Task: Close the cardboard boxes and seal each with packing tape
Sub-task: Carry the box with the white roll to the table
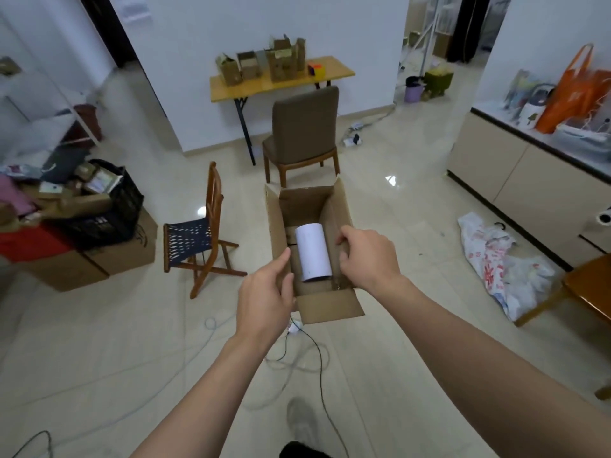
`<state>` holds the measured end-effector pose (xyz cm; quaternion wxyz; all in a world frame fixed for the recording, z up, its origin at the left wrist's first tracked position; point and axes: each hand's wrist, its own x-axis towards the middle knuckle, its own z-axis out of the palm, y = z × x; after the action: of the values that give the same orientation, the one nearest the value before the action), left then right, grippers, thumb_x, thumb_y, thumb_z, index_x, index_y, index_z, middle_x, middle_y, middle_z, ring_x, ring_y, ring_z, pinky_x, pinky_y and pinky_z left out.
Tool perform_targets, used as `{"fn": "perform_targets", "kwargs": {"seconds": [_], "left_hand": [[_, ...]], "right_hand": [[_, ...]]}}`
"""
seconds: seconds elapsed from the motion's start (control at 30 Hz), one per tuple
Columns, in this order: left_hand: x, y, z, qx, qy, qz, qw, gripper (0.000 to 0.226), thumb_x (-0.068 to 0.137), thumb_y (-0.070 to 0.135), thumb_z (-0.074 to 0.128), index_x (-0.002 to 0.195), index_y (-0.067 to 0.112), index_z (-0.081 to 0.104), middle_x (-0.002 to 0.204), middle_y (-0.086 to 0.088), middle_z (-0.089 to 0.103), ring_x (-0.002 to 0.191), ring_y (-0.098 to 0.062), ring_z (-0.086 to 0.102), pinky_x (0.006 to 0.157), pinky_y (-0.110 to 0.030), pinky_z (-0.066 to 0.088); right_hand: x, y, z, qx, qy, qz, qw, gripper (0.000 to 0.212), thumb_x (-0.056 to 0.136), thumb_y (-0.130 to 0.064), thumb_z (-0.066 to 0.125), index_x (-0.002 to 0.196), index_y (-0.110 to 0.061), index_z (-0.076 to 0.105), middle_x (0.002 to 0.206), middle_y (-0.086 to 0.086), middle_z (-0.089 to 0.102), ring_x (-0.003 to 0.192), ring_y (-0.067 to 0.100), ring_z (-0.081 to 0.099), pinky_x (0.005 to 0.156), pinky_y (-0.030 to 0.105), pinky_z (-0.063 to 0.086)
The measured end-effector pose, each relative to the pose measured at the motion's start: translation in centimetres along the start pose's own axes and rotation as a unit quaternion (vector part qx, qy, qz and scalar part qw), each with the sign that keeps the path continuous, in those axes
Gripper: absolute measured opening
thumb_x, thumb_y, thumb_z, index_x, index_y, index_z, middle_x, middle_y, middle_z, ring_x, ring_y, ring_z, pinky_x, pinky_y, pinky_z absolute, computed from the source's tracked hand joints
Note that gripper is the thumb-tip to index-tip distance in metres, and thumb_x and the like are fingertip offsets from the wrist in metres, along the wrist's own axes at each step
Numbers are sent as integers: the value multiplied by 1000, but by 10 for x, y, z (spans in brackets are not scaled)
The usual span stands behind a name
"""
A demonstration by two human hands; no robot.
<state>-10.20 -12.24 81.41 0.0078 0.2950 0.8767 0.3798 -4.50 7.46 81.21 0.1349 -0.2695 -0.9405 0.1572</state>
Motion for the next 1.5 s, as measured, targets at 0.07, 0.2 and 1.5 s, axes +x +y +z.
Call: {"fn": "perform_targets", "kwargs": {"seconds": [0.07,0.2,1.5], "left_hand": [[11,2,-10,-5,19,3,1000,50,101,13,64,149,24,55,93,-4,76,68,-9,58,63,-2,40],[40,8,-21,-17,48,1,999,49,100,10,67,147,22,58,71,7,64,60,7,53,55,-5,39],[735,201,323,-169,-45,-49,983,90,93,15,66,159,51,16,125,16,65,110,-13,67,89,-43,59]], "right_hand": [[14,-8,-9,8,17,-7,1000,18,96,-19,57,112,-24,64,97,0,72,77,21,57,64,29,40],[49,-18,-22,40,32,-26,998,18,101,-24,54,115,-26,65,99,-3,73,83,20,65,68,29,49],[688,352,-119,99,60,-6,993,24,97,-13,63,118,-22,72,107,-5,76,89,5,65,65,-6,34]]}}
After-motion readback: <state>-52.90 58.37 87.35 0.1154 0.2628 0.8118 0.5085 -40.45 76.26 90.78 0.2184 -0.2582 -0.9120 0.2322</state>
